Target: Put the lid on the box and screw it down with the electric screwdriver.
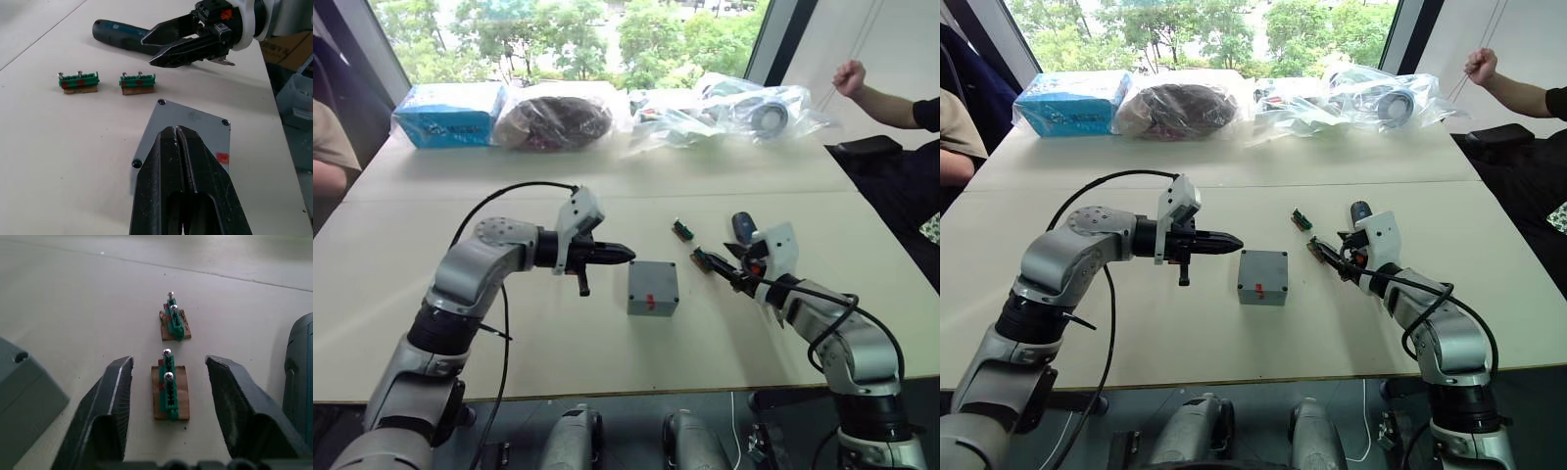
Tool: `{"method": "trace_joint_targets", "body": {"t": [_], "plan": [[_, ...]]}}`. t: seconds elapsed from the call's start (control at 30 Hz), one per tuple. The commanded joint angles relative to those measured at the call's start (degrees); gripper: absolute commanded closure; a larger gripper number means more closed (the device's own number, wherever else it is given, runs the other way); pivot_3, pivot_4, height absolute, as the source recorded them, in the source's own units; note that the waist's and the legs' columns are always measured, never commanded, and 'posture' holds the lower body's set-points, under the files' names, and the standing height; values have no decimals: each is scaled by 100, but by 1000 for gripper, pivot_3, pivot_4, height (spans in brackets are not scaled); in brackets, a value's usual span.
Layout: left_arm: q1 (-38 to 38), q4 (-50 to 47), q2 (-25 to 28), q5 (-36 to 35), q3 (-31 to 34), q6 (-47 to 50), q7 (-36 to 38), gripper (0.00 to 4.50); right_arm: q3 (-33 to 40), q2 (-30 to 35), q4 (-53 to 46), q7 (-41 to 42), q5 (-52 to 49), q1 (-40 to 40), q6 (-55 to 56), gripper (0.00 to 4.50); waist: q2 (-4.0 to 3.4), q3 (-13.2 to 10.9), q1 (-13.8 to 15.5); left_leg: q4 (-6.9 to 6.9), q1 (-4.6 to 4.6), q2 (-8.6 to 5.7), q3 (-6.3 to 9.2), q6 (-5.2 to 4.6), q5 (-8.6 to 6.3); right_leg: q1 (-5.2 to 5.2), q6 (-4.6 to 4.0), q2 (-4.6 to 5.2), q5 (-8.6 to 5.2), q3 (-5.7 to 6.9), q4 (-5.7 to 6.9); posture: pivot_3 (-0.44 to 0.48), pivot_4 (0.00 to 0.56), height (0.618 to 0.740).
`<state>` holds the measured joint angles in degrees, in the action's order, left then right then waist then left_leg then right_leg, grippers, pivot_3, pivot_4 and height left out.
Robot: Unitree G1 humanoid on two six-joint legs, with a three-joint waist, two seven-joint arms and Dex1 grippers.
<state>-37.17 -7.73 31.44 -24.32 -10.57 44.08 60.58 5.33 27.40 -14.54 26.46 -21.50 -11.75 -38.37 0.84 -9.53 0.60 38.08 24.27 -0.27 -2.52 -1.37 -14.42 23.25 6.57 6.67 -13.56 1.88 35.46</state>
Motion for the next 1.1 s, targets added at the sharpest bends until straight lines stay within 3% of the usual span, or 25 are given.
{"method": "trace_joint_targets", "body": {"t": [0.03, 0.6, 0.7, 0.8, 1.1], "plan": [[6, -311, 8, -40, 8, -85, -78, 4500, -77, 68, 51, 74, 142, -49, 177, 2552, 0, 0, 1, 0, 0, 0, -1, 0, 0, 0, 0, 0, 0, 0, 0, 0, 150, 740], [114, -348, -46, 0, -79, -190, -283, 4500, -257, -54, 781, 138, 471, -439, 630, 2552, 0, 0, -3, 0, 0, 0, -1, 0, 0, 0, 1, -1, 0, 0, 0, 0, 150, 740], [138, -363, -50, -2, -101, -201, -310, 4500, -283, -70, 845, 145, 515, -457, 686, 3254, 0, 0, -4, 0, 0, 0, -1, 0, 0, 0, 1, -1, 1, 0, -1, 0, 150, 740], [149, -368, -49, -8, -118, -212, -341, 4500, -332, -66, 896, 172, 564, -471, 731, 4395, 0, 0, -4, 0, 0, 0, -1, 0, 0, 0, 1, -1, 1, 0, -1, 0, 150, 740], [179, -327, -43, -5, -106, -251, -384, 4500, -317, -55, 704, 204, 577, -393, 749, 4395, 0, 0, -4, 0, 0, 0, -1, 0, 0, 0, 1, -1, 0, 0, -1, 0, 150, 740]]}}
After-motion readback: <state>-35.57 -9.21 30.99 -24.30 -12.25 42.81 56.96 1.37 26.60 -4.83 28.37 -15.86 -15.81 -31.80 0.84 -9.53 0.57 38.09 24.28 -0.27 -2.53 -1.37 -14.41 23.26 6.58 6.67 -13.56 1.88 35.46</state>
